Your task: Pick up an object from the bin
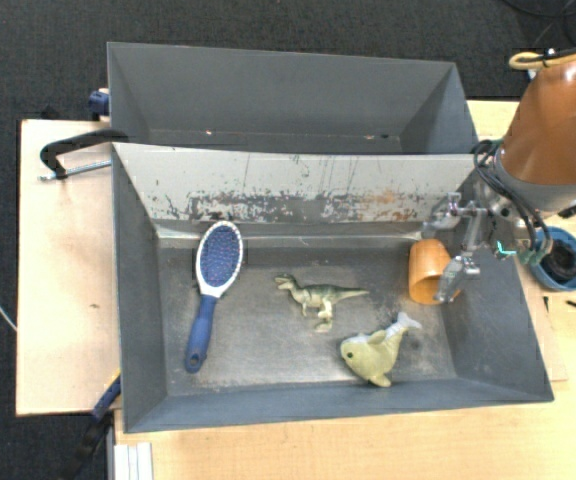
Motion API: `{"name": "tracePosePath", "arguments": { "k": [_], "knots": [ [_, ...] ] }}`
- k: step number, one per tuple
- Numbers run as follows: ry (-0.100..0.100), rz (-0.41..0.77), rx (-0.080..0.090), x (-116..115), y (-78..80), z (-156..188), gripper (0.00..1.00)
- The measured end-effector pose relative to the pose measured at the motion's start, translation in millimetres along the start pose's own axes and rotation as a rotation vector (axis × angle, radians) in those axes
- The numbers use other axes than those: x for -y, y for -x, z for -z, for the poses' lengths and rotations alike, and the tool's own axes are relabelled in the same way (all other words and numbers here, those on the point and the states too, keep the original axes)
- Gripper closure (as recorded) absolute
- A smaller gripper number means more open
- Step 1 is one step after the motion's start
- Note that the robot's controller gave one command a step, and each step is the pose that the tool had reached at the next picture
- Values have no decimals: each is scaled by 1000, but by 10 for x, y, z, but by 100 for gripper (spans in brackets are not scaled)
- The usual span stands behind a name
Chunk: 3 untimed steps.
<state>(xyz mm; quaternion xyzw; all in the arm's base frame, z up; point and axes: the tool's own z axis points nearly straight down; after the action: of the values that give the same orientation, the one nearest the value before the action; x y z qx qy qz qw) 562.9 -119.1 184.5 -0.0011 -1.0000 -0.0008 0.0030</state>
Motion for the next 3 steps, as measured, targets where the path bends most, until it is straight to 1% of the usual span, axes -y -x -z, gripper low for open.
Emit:
{"name": "tracePosePath", "arguments": {
  "k": [1,2,3],
  "knots": [
    [-3,372,14,-233,260,111,0],
    [0,390,10,82,7,-1148,0],
    [2,397,16,38,32,-1117,100]
  ]
}}
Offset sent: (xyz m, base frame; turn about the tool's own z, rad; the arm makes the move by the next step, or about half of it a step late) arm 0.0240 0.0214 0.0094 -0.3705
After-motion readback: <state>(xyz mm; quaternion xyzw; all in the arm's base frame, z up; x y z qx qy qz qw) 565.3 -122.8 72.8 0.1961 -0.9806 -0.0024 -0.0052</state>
